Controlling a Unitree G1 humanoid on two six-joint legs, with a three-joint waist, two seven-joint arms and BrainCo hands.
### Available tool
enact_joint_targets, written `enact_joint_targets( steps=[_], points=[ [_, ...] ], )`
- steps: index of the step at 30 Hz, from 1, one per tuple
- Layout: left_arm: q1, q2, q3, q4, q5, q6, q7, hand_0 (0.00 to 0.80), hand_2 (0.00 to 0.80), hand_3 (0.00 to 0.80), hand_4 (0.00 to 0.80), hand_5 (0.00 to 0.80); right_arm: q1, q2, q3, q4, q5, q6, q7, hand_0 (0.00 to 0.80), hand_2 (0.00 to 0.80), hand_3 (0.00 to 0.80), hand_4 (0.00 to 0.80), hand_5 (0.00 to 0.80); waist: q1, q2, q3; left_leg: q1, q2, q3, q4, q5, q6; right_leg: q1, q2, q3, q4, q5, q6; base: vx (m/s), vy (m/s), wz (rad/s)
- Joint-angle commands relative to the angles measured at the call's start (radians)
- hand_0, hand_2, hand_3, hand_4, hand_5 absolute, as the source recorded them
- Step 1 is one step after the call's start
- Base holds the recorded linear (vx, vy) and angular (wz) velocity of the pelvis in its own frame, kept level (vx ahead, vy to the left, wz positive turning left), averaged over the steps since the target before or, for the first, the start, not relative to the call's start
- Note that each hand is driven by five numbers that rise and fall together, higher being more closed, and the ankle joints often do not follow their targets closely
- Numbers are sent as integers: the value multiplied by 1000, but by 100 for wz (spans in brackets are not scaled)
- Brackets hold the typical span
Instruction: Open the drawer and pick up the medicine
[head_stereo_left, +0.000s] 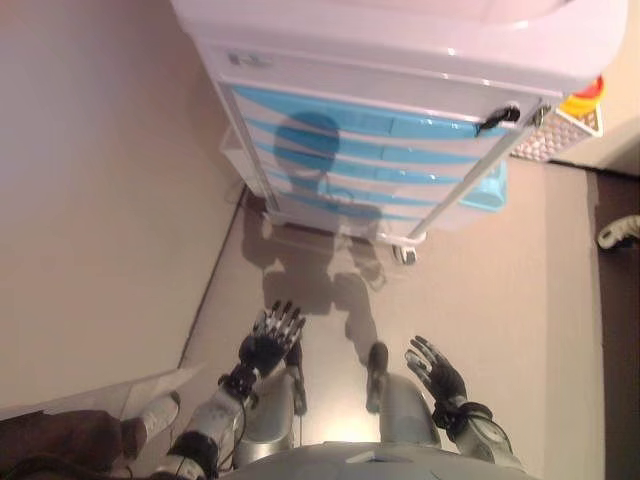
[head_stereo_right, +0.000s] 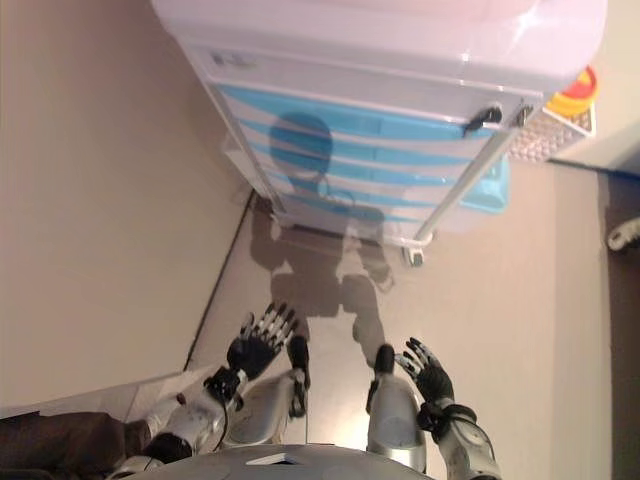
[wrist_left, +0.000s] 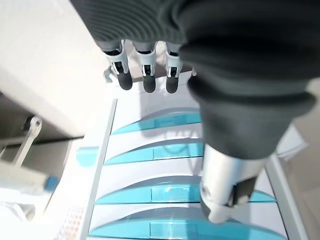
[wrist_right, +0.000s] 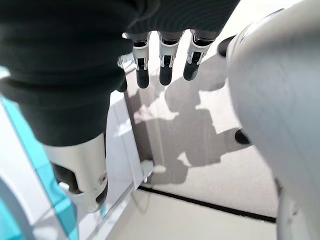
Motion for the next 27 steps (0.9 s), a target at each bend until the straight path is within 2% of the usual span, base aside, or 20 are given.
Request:
enact_joint_targets(
  steps=[1,10,15,27],
  points=[
    [-45,-41,28,-66,-90,10,-3,0,0,0,0,0,7,-5,48,-106,25,-17,-3,0,0,0,0,0,-32,-16,31,-87,3,-63,142,-73,20,-47,-35,16,71,57,32,-77,-7,-22],
    [-243,-50,27,-50,-135,-61,69,0,0,0,0,0,-75,-1,101,-119,37,31,-24,0,0,0,0,0,-70,-70,80,-186,26,-46,214,-84,24,-120,-14,51,86,80,44,-49,-15,-16],
    [-302,-56,23,-39,-151,-72,60,0,0,0,0,0,-95,-14,121,-123,38,49,-36,0,0,0,0,0,-83,-73,89,-204,28,-45,236,-91,23,-133,-11,58,96,76,40,2,23,-6],
    [-494,35,59,-63,-260,-94,42,0,0,0,0,0,-106,-49,157,-150,73,58,-59,0,0,0,0,0,-114,-89,111,-240,36,-23,266,-109,24,-175,-8,75,111,79,38,2,7,-2]
  ],
)
